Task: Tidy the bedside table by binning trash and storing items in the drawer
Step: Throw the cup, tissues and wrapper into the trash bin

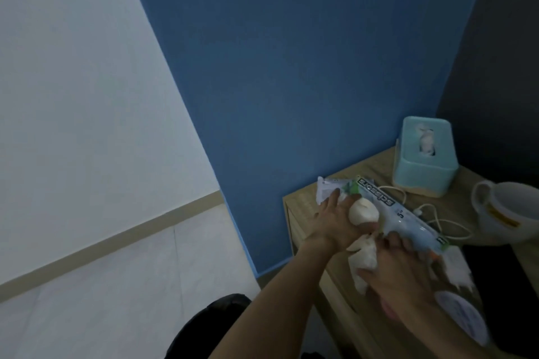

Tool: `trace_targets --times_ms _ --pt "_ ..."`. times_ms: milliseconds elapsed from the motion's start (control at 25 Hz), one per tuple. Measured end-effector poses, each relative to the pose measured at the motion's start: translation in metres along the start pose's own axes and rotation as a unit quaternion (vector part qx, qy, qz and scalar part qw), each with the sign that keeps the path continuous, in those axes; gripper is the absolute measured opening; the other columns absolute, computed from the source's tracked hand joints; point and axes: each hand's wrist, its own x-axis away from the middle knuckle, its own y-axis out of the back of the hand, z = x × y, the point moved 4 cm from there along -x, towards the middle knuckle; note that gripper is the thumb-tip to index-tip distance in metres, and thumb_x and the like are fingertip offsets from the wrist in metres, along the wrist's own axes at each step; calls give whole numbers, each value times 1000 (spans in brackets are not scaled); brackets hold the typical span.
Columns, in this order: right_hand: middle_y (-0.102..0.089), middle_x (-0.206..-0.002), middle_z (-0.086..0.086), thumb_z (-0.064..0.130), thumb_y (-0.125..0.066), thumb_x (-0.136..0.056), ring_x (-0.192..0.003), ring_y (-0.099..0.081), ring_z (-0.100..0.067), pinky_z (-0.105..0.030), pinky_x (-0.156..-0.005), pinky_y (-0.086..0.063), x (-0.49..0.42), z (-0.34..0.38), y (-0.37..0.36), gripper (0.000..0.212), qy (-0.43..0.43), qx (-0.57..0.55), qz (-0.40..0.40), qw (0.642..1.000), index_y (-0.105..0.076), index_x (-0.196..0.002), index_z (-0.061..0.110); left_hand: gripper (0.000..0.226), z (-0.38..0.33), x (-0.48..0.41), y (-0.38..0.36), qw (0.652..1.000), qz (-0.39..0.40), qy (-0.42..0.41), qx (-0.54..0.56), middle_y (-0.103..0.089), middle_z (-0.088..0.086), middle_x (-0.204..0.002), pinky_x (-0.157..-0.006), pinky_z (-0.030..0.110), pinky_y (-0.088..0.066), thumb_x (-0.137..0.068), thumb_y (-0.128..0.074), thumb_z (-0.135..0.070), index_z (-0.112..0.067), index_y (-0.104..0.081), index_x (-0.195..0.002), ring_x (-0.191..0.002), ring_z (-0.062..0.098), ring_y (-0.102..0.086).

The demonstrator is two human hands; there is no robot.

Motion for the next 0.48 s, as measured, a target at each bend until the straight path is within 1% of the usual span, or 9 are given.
trace_targets --times_ms 80,200,280,360,400,480 --pt "-61 -99 -15 24 -74 -67 -90 -56 -33 -40 -73 -47 -4 -1 -3 39 9 2 2 1000 -63 -101 8 72 -4 -3 -3 999 -32 -24 5 -39 10 -142 -105 42 -38 -78 -69 -45 -23 -37 -139 -130 31 -39" --pt "-58 -108 -15 8 -59 -81 -97 -55 -31 -35 -74 -43 -9 -5 -4 27 4 -69 22 997 -61 -107 5 72 -6 -4 -3 998 -46 -48 18 -49 12 -131 -95 36 -45 -72 -77 -38 -17 -46 -134 -118 29 -50" --pt "-59 -108 -13 11 -55 -84 -97 -56 -29 -32 -73 -41 -14 -10 -5 25 19 -84 21 996 -63 -106 6 68 -6 -2 0 996 -63 -61 34 -54 12 -128 -94 36 -48 -69 -78 -36 -16 -52 -129 -116 29 -54" --pt "-64 -104 -10 24 -51 -82 -93 -60 -25 -29 -76 -45 -20 -11 0 30 43 -79 1 996 -67 -103 11 66 -6 5 11 993 -83 -55 59 -54 11 -129 -94 32 -47 -70 -77 -38 -18 -53 -128 -117 26 -54" --pt "-66 -101 -10 26 -50 -80 -90 -62 -24 -28 -75 -46 -21 -10 5 32 48 -86 -9 995 -70 -100 12 67 -4 11 20 992 -100 -43 65 -53 9 -130 -94 31 -46 -71 -77 -40 -18 -52 -129 -117 25 -54" --pt "-67 -96 -12 16 -58 -79 -86 -64 -27 -28 -72 -48 -22 2 18 23 62 -111 -27 992 -72 -96 10 68 4 29 44 987 -146 -19 66 -52 6 -129 -94 31 -45 -72 -75 -44 -18 -51 -130 -116 24 -55"
